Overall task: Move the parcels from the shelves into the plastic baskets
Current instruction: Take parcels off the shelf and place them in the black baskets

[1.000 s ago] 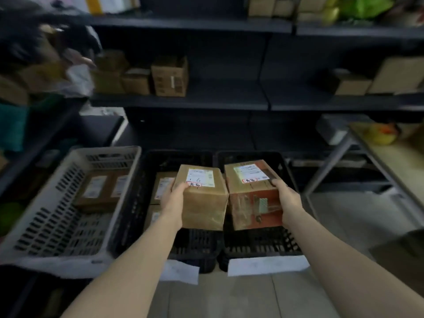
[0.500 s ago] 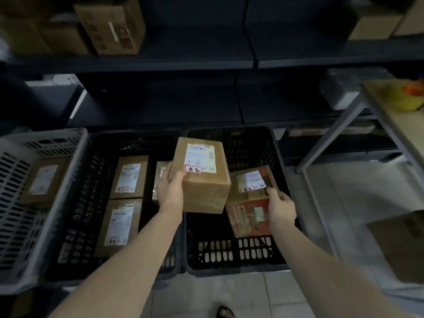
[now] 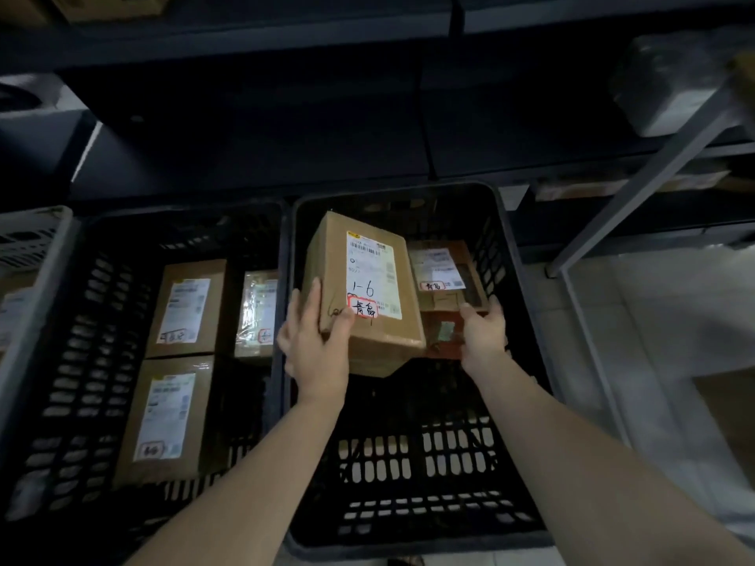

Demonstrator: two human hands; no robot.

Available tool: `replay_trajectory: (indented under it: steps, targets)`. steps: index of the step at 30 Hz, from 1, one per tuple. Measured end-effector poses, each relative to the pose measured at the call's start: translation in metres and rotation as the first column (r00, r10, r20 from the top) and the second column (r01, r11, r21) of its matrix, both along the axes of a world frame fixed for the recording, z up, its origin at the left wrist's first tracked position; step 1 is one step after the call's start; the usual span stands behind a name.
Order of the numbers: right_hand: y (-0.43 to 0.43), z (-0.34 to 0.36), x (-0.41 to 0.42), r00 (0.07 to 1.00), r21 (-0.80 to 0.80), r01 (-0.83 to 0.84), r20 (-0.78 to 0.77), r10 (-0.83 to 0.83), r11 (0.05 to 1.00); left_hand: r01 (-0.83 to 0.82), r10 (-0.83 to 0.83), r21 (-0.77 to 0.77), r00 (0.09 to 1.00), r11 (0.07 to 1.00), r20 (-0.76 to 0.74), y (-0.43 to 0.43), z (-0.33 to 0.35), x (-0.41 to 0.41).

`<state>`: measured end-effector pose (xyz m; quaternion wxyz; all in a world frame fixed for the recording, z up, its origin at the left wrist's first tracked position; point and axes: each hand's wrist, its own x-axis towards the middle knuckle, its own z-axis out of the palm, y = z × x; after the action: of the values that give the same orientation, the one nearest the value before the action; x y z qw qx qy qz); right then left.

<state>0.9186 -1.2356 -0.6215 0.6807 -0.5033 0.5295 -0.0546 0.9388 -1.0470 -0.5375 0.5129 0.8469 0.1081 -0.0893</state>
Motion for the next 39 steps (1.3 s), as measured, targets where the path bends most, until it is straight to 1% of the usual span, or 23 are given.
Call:
replay_trajectory:
  steps: [2, 3, 5, 6, 8, 10, 13, 15, 16, 17, 18, 19, 20, 21, 22, 23, 25, 27, 28, 30, 33, 36, 39]
  targets:
    - [-0.007, -0.015, 0.004, 0.999, 0.081, 0.039, 0.012, -0.04, 0.996, 0.031, -0.031, 0.084, 1.0, 0.996, -0.007, -0.007, -0.013, -0.001]
    - [-0.009, -0.023, 0.004, 0.997, 0.116, 0.075, 0.02, -0.078, 0.99, 0.039, -0.037, 0.088, 0.999, 0.995, -0.015, -0.01, -0.019, -0.001]
    - [-0.007, -0.039, 0.0, 0.989, 0.191, 0.137, 0.035, -0.146, 0.972, 0.02, -0.019, 0.004, 0.999, 1.0, -0.044, -0.01, -0.03, -0.004]
    - [-0.003, -0.049, -0.004, 0.989, 0.178, 0.141, 0.017, -0.146, 0.974, 0.001, -0.004, -0.054, 0.998, 0.999, -0.058, -0.009, -0.035, -0.005]
    - [0.002, -0.072, -0.013, 0.996, 0.045, 0.063, -0.071, -0.06, 0.997, -0.036, 0.027, -0.131, 0.997, 0.991, -0.073, -0.006, -0.041, -0.01]
    - [0.003, -0.084, -0.019, 0.978, -0.097, -0.055, -0.208, 0.034, 0.994, -0.041, 0.029, -0.16, 0.997, 0.986, -0.076, -0.003, -0.046, -0.016]
    - [0.005, -0.079, -0.024, 0.919, -0.175, -0.214, -0.369, 0.137, 0.961, -0.044, 0.023, -0.205, 0.994, 0.978, -0.103, 0.002, -0.049, -0.029]
    - [0.015, -0.059, -0.03, 0.888, -0.273, -0.313, -0.425, 0.178, 0.91, -0.067, 0.038, -0.24, 0.992, 0.968, -0.124, 0.004, -0.048, -0.037]
    - [0.021, -0.048, -0.035, 0.887, -0.336, -0.348, -0.42, 0.192, 0.875, -0.072, 0.042, -0.24, 0.991, 0.968, -0.129, 0.004, -0.048, -0.041]
    - [0.026, -0.035, -0.039, 0.899, -0.368, -0.366, -0.378, 0.222, 0.855, -0.071, 0.042, -0.236, 0.991, 0.969, -0.129, 0.004, -0.046, -0.044]
    - [0.029, -0.024, -0.043, 0.924, -0.321, -0.343, -0.284, 0.256, 0.883, -0.068, 0.039, -0.233, 0.991, 0.97, -0.128, 0.005, -0.043, -0.048]
    - [0.033, -0.011, -0.046, 0.945, -0.166, -0.31, -0.166, 0.283, 0.936, -0.057, 0.029, -0.23, 0.992, 0.972, -0.124, 0.005, -0.039, -0.052]
    - [0.036, -0.001, -0.05, 0.953, 0.056, -0.293, -0.062, 0.296, 0.954, -0.041, 0.014, -0.226, 0.993, 0.973, -0.119, 0.007, -0.035, -0.057]
    - [0.038, 0.008, -0.054, 0.95, 0.244, -0.303, 0.004, 0.311, 0.921, -0.021, -0.005, -0.219, 0.993, 0.975, -0.116, 0.009, -0.032, -0.063]
    - [0.04, 0.015, -0.059, 0.941, 0.355, -0.33, 0.046, 0.336, 0.875, -0.004, -0.021, -0.212, 0.993, 0.977, -0.114, 0.012, -0.028, -0.07]
    - [0.041, 0.02, -0.064, 0.933, 0.408, -0.349, 0.068, 0.353, 0.844, 0.01, -0.033, -0.199, 0.993, 0.98, -0.113, 0.016, -0.024, -0.077]
    - [0.042, 0.025, -0.076, 0.906, 0.423, -0.406, 0.072, 0.416, 0.81, 0.046, -0.062, -0.145, 0.993, 0.988, -0.1, 0.024, -0.02, -0.091]
    - [0.046, 0.027, -0.088, 0.835, 0.379, -0.517, 0.024, 0.55, 0.767, 0.133, -0.136, -0.032, 0.986, 0.991, -0.094, 0.032, -0.019, -0.103]
    - [0.048, 0.027, -0.094, 0.802, 0.351, -0.557, -0.008, 0.597, 0.753, 0.182, -0.178, 0.032, 0.977, 0.983, -0.117, 0.034, -0.02, -0.107]
    - [0.054, 0.028, -0.102, 0.776, 0.306, -0.592, -0.037, 0.63, 0.746, 0.262, -0.237, 0.116, 0.951, 0.958, -0.198, 0.037, -0.019, -0.114]
    - [0.064, 0.024, -0.107, 0.741, 0.293, -0.624, -0.075, 0.668, 0.725, 0.331, -0.259, 0.203, 0.914, 0.922, -0.313, 0.045, -0.026, -0.115]
    - [0.079, 0.018, -0.109, 0.7, 0.319, -0.637, -0.142, 0.7, 0.702, 0.383, -0.239, 0.242, 0.851, 0.891, -0.467, 0.054, -0.038, -0.103]
    - [0.093, 0.006, -0.102, 0.734, 0.245, -0.625, -0.138, 0.665, 0.741, 0.418, -0.275, 0.174, 0.804, 0.892, -0.527, 0.054, -0.05, -0.088]
